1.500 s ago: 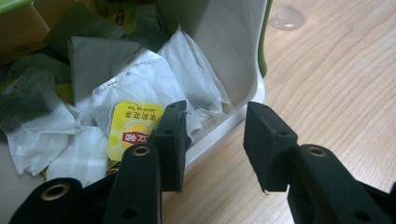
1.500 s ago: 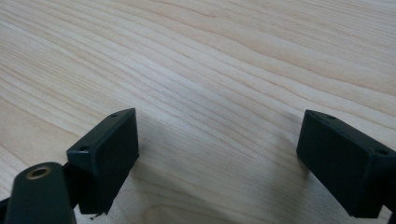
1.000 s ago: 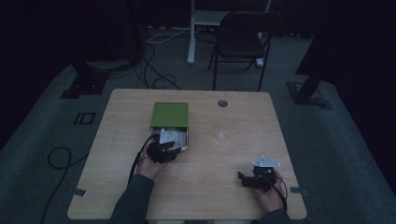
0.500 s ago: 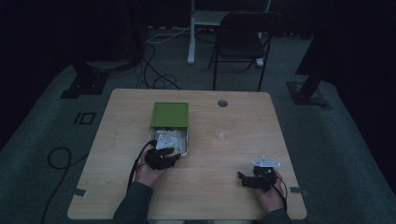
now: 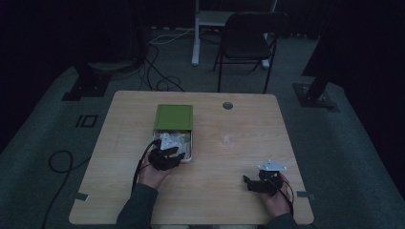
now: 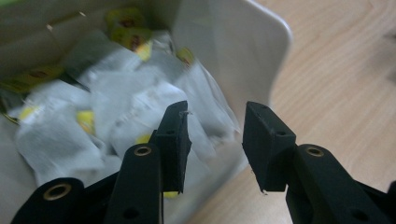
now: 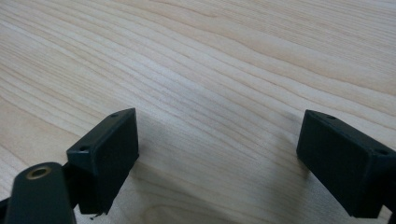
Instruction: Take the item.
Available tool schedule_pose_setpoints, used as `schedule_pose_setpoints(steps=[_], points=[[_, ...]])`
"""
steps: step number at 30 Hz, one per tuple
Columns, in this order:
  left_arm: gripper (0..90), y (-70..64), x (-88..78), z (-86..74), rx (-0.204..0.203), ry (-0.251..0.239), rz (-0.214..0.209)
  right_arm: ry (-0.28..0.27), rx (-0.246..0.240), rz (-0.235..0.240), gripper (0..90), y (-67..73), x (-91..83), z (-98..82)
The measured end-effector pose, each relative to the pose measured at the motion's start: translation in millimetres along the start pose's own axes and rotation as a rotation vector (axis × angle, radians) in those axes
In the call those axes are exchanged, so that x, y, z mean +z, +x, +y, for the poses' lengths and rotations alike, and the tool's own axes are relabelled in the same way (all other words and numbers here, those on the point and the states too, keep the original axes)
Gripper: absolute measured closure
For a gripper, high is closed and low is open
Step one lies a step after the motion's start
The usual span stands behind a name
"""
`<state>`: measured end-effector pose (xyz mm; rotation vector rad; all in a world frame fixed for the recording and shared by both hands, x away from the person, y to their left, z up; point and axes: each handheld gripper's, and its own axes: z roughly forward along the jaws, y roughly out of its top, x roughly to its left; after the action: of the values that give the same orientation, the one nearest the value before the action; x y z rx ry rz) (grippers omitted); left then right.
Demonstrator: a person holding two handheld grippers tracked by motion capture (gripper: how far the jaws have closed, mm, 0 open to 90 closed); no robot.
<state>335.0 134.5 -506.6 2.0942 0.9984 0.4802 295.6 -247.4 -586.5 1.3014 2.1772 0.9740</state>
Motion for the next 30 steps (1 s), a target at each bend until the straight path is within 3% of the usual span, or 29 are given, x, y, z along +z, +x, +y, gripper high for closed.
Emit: schedule_pose_setpoints(steps=[7,15,21,25,30], points=[[61.6,7.2,2.1,9.3,-0.016,-0.012,0.043,0.000,0.001,0.000,12.5,0.0,0.0,0.0],[65.6,15.4,8.6,12.0,-0.026,0.022,0.142,0.000,0.001,0.000,12.5,0.1,0.0,0.0],[61.8,16.7,13.8,7.6,-0.027,0.040,0.155,0.000,0.001,0.000,12.5,0.1,0.0,0.0],[57.7,12.6,18.6,5.8,0.000,0.050,0.166,0.000,0.001,0.000,12.5,0.1,0.0,0.0],[57.3,11.7,21.8,4.2,0.005,0.060,0.182,0.000,0.001,0.000,12.5,0.1,0.0,0.0]])
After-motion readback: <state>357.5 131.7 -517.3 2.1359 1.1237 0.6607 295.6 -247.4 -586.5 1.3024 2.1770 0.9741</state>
